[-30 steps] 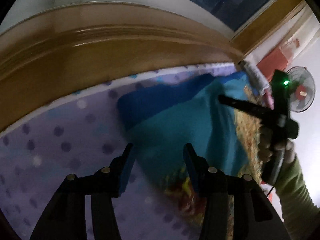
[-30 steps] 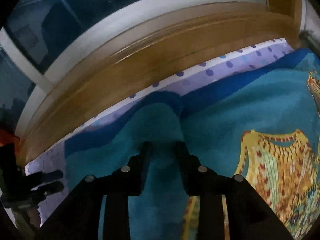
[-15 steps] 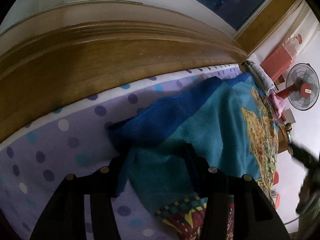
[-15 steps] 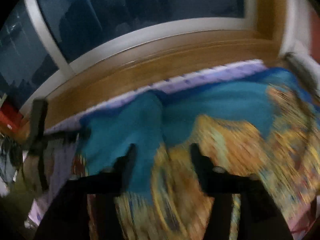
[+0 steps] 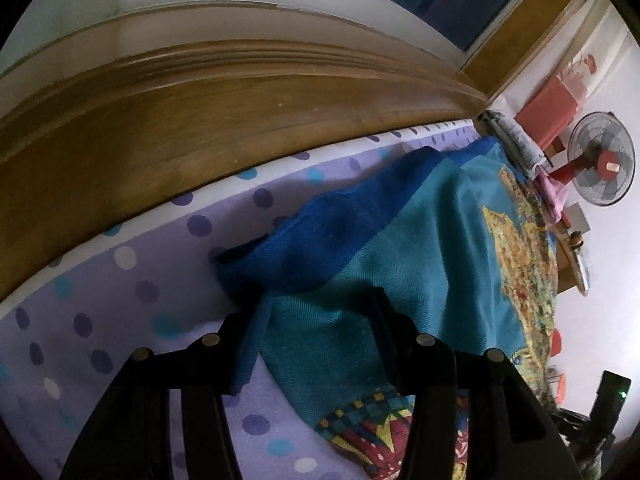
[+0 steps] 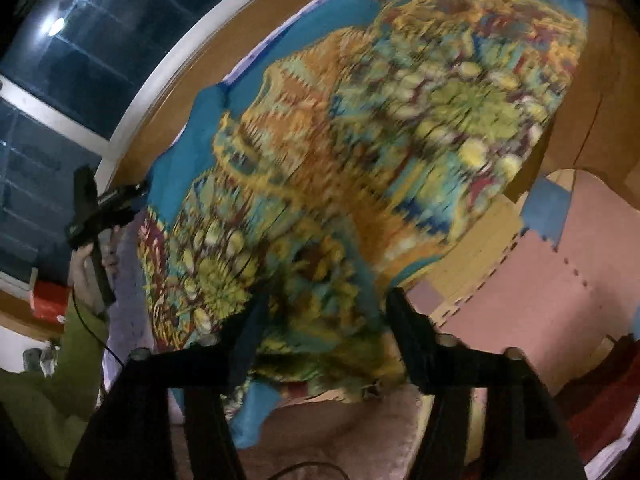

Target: Fold clothes

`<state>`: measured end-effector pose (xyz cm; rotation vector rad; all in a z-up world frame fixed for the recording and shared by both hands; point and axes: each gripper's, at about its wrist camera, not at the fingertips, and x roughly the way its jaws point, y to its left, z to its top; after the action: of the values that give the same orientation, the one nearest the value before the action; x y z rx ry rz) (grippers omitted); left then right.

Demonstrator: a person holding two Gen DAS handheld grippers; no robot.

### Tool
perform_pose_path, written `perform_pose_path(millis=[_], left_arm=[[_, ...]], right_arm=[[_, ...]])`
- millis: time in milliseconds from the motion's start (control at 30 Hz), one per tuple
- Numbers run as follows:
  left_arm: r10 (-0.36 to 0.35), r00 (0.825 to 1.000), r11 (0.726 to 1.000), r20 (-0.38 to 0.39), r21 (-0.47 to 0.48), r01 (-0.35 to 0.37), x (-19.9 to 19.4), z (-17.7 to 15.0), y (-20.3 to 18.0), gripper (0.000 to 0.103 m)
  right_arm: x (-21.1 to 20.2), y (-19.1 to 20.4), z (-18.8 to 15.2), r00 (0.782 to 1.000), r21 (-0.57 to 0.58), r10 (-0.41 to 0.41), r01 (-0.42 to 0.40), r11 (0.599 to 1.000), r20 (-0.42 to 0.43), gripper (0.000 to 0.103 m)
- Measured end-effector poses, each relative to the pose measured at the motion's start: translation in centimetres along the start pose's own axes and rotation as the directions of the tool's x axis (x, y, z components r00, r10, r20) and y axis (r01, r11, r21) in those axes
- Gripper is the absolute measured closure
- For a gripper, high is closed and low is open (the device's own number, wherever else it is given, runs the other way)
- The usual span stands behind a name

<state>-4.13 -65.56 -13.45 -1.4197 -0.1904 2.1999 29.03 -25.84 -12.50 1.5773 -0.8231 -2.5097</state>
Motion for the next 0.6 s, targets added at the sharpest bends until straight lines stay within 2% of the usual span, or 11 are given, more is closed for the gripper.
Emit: perform_pose_path(millis=[67, 200, 267, 367, 467, 567, 600], left_arm=[[0.02, 1.0, 1.0, 0.001, 0.017, -0.02, 0.1, -0.1, -0.3, 0.053], [0.048, 0.999, 0.997, 0.008, 0.053, -0.048, 0.1, -0.3, -0.8, 0.052], [0.051, 0.999, 0.997, 0.012, 0.055, -0.051, 0.1, -0.4, -0.8, 0.052], [0.021, 1.0, 0.999, 0.022, 0.024, -0.021, -0.3, -0.5, -0.2, 0.052], [-0.021, 0.999, 0.999, 0.029, -0.026, 0.022, -0.7, -0.5, 0.7, 0.052], [-0.05, 0.998, 0.996, 0.024, -0.072, 0.052, -1.0, -0.6, 1.2, 0.05], [-0.052, 0.998, 0.995, 0.017, -0.083, 0.053, -1.1, -0.7, 1.3, 0.048]], right_arm=[[-0.4, 1.0, -0.1, 0.998, -0.018, -0.046, 0.046, 0.999, 0.045, 0.097], [-2.7, 0.5, 0.7, 0.989, 0.012, -0.057, 0.056, 0.998, 0.137, 0.097], [-1.6, -0.6, 1.1, 0.987, 0.043, -0.118, 0.114, 0.993, 0.111, 0.097], [-0.7, -2.4, 0.4, 0.988, 0.117, -0.118, 0.106, 0.987, 0.1, 0.096], [-1.1, -1.7, -0.2, 0.972, 0.138, -0.174, 0.153, 0.979, 0.159, 0.086], [-3.0, 1.4, -1.2, 0.926, 0.079, -0.291, 0.281, 0.957, 0.239, 0.071], [-3.4, 2.9, -1.9, 0.913, 0.026, -0.31, 0.315, 0.949, 0.263, 0.061]])
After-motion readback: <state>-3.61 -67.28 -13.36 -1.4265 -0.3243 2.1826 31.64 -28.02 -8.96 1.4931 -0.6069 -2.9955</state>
